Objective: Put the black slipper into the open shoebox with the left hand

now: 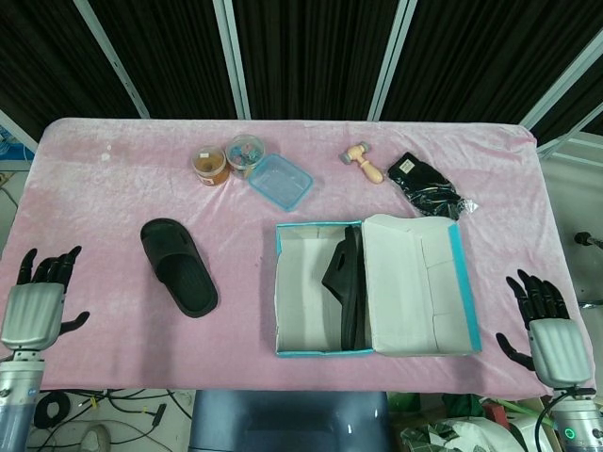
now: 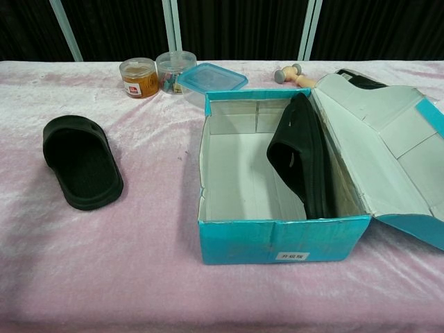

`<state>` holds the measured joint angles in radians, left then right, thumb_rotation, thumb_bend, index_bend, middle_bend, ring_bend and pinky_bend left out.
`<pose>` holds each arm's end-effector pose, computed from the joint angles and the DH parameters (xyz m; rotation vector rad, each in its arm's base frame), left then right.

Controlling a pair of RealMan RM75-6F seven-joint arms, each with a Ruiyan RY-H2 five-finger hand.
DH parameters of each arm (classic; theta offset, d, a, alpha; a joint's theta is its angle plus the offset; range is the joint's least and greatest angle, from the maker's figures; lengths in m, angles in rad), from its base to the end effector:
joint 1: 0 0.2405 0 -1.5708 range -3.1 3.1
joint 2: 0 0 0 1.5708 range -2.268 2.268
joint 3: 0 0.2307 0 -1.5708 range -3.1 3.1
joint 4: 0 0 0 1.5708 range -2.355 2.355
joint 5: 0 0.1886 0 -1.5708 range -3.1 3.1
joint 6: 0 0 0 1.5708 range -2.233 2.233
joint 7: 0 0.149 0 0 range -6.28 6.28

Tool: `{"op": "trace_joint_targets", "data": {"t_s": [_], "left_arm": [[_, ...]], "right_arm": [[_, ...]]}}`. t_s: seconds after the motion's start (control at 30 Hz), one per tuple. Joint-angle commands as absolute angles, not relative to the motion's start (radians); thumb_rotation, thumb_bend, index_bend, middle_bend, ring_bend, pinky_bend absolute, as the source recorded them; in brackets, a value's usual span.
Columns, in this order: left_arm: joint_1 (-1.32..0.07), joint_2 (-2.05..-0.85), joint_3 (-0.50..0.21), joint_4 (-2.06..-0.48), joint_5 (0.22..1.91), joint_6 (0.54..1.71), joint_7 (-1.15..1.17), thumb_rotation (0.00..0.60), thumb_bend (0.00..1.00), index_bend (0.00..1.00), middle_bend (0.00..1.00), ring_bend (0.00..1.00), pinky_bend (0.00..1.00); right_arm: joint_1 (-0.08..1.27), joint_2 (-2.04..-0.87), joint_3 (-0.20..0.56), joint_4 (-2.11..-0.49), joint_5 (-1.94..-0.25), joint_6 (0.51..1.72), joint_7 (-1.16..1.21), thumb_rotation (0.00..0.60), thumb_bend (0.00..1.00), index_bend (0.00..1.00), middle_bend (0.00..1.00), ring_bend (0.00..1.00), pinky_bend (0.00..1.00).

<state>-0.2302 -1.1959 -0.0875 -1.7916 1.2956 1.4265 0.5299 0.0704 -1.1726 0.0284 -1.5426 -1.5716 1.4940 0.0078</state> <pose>-0.2377 0.2201 0.1359 -1.4575 -0.7440 -0.6845 -0.2820 -0.1745 0.1517 1.4451 -0.8873 0.9176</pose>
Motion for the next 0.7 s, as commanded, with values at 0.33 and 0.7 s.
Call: {"op": "trace_joint_targets", "data": {"t_s": [0.33,0.7], "left_arm": [[-0.568,-1.284,-0.259,-1.758,0.783,1.048,0.774,0.370,0.06,0.12,0.15,0.16,0.00],[-0.715,-1.389,-0.278,-1.603,0.483,1.010,0.840,0.324,0.06,0.03,0.17,0.18,0.03]], "right_arm": [[0.068,-1.164,0.023,-1.557,-1.572,1.493,-0.008,0.600,0.18,0.00,0.01,0.00,0.07],[0.060,-1.164,0.020,-1.540,-1.558,1.490,0.015,0.600,0.18,0.00,0.01,0.00,0.07]]}}
